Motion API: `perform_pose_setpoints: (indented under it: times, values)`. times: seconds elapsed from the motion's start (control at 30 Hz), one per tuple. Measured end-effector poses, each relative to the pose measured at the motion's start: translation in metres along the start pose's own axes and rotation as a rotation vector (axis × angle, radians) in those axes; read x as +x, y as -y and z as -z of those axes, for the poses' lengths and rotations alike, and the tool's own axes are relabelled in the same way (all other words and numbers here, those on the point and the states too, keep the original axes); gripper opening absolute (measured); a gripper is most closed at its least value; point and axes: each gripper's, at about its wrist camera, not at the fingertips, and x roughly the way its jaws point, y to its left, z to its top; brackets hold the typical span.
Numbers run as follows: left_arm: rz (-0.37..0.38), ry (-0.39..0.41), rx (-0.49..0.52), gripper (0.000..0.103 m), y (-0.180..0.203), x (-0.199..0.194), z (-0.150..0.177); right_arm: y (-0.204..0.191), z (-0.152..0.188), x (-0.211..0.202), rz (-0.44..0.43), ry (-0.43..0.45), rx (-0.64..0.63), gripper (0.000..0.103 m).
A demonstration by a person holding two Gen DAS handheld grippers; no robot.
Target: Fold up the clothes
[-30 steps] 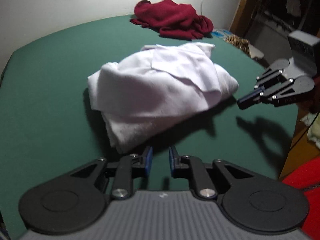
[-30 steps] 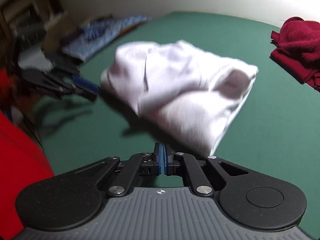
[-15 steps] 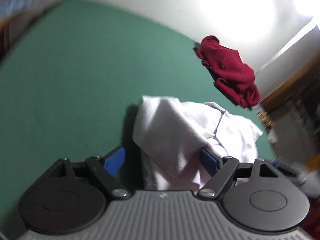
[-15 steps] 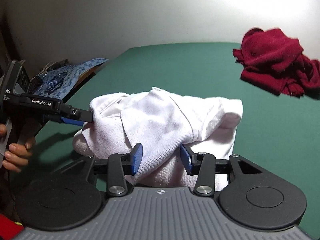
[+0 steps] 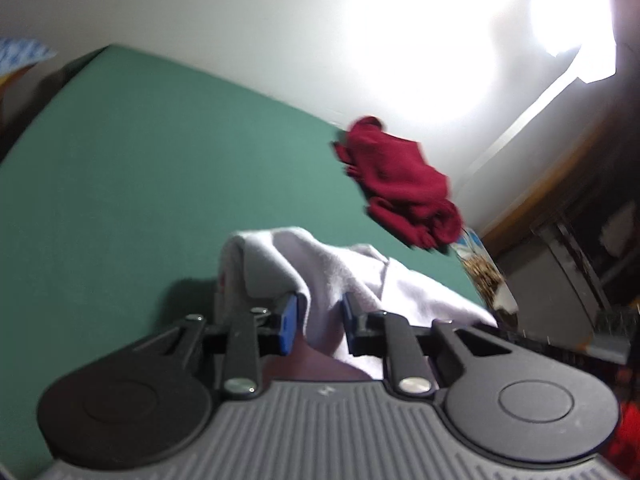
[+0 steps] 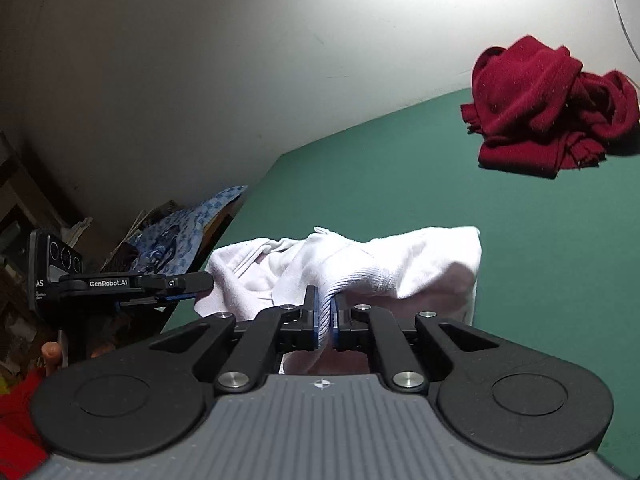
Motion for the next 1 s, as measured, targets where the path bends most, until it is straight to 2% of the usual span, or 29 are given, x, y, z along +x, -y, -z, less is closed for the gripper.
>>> perform_pose_setpoints:
  times: [0.1,0.2,0.27,0.33,0.37,0.4,0.43,0.47,0.5,0.53,0.57,0.63,0.7,0.8,0.9,1.0]
  values:
    - [-0.047,-0.097,0.165,0.019,0.021,0.004,0.025,0.002,0.011,-0.007,0.049,-0.074,-0.059,0.006]
    - [-0.165,-0.23,0.262,0.018,0.02,0.031,0.054,0.006,0.025,0.006,0.106,-0.102,-0.08,0.006]
    - [-0.186,-0.27,0.232,0.018,0.011,0.04,0.062,0.008,0.033,0.015,0.14,-0.11,-0.092,0.006]
    - [-0.142,-0.235,0.171,0.018,0.005,0.034,0.054,0.01,0.041,0.023,0.173,-0.119,-0.103,0.006]
    - [-0.108,-0.206,0.141,0.025,0.002,0.028,0.049,0.011,0.045,0.028,0.19,-0.123,-0.109,0.005]
    - [-0.085,-0.174,0.118,0.049,0.0,0.023,0.042,0.012,0.049,0.032,0.207,-0.128,-0.115,0.005]
    - [-0.073,-0.135,0.093,0.061,-0.002,0.019,0.036,0.012,0.05,0.033,0.216,-0.131,-0.127,0.007]
    - [-0.065,-0.095,0.068,0.078,-0.005,0.015,0.03,0.011,0.048,0.03,0.22,-0.129,-0.143,0.009]
    - [-0.061,-0.063,0.044,0.087,-0.008,0.015,0.026,0.01,0.045,0.027,0.226,-0.122,-0.155,0.011]
    - [-0.056,-0.047,0.018,0.088,-0.012,0.018,0.022,0.008,0.042,0.024,0.236,-0.108,-0.169,0.012]
    - [-0.056,-0.051,-0.009,0.088,-0.017,0.023,0.019,0.004,0.038,0.02,0.252,-0.079,-0.185,0.012]
    - [-0.057,-0.083,-0.085,0.075,-0.029,0.036,0.017,-0.006,0.029,0.01,0.279,-0.004,-0.216,0.014]
    - [-0.053,-0.101,-0.132,0.042,-0.039,0.044,0.018,-0.017,0.02,0.002,0.258,0.076,-0.24,0.019]
    - [-0.064,-0.064,-0.135,0.022,-0.04,0.037,0.013,-0.034,0.016,0.017,0.176,0.076,-0.28,0.019]
    - [-0.089,-0.006,-0.105,0.015,-0.034,0.024,0.001,-0.049,0.017,0.042,0.122,0.052,-0.344,0.019]
    - [-0.098,0.054,-0.055,0.015,-0.027,0.008,-0.016,-0.059,0.018,0.072,0.086,0.023,-0.39,0.019]
